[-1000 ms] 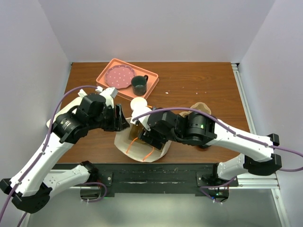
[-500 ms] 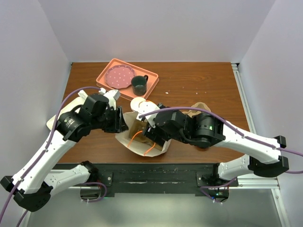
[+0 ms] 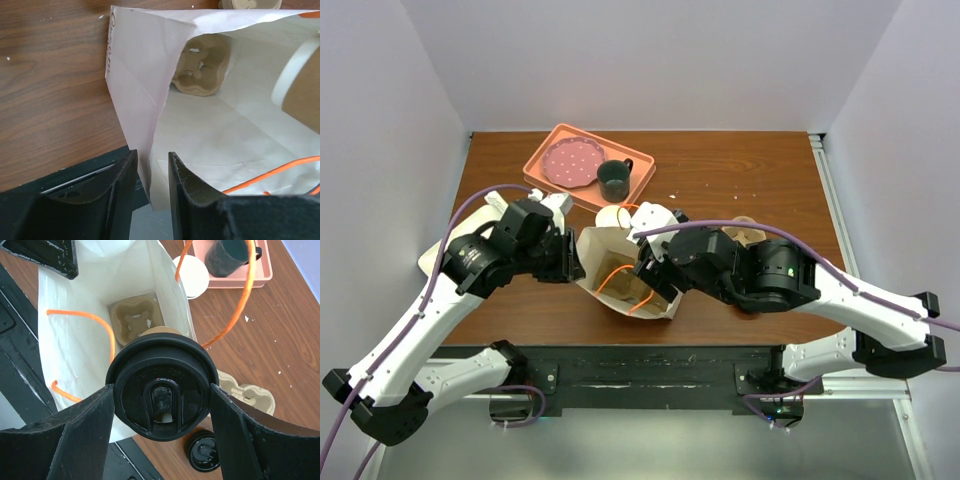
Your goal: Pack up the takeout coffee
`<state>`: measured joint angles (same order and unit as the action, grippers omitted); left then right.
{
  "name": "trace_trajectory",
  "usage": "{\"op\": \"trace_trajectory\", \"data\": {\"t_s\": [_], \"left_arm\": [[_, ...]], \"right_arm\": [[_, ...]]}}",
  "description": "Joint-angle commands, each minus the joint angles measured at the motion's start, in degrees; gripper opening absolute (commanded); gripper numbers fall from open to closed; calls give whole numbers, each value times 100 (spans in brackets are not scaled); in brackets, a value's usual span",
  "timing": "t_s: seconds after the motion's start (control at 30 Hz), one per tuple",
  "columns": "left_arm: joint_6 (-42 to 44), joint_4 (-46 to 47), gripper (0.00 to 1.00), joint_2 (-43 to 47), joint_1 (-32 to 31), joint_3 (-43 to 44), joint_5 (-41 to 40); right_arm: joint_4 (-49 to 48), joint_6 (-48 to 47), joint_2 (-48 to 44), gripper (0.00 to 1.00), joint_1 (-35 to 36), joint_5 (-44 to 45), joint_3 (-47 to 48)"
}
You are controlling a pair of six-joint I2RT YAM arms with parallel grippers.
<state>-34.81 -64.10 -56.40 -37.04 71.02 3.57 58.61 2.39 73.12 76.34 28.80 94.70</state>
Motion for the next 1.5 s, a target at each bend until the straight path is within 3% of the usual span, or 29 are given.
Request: {"op": "trace_trajectory", "data": {"t_s": [0.0,0.47,0.6,0.7,0.93,1.17,1.33,1.47], "left_arm": [[-43,-147,35,15,3,78,-181],[-158,2,34,41,3,183,38],[-228,55,51,15,3,709,179],[-194,-260,56,-204,4,1061,-145],[-35,-393,56,-477,3,1124,-910],[27,-586,56,-890,4,1880,-1289],[132,-411,55,-618,12,1371,-1009],[202,-148,48,-364,12,826,-701]], "right_arm": [[-227,51,-237,31,-5,117,-39],[-139,42,-184,30,-5,-111,-214],[-455,-204,-193,30,-5,-181,-443],[-447,-547,-70,29,4,-199,-452],[-385,-872,9,27,-5,-453,-496],[-263,-1004,-105,27,13,-797,-619],[-131,-952,-18,27,4,-972,-566],[-95,-899,35,27,13,-1034,-540]]}}
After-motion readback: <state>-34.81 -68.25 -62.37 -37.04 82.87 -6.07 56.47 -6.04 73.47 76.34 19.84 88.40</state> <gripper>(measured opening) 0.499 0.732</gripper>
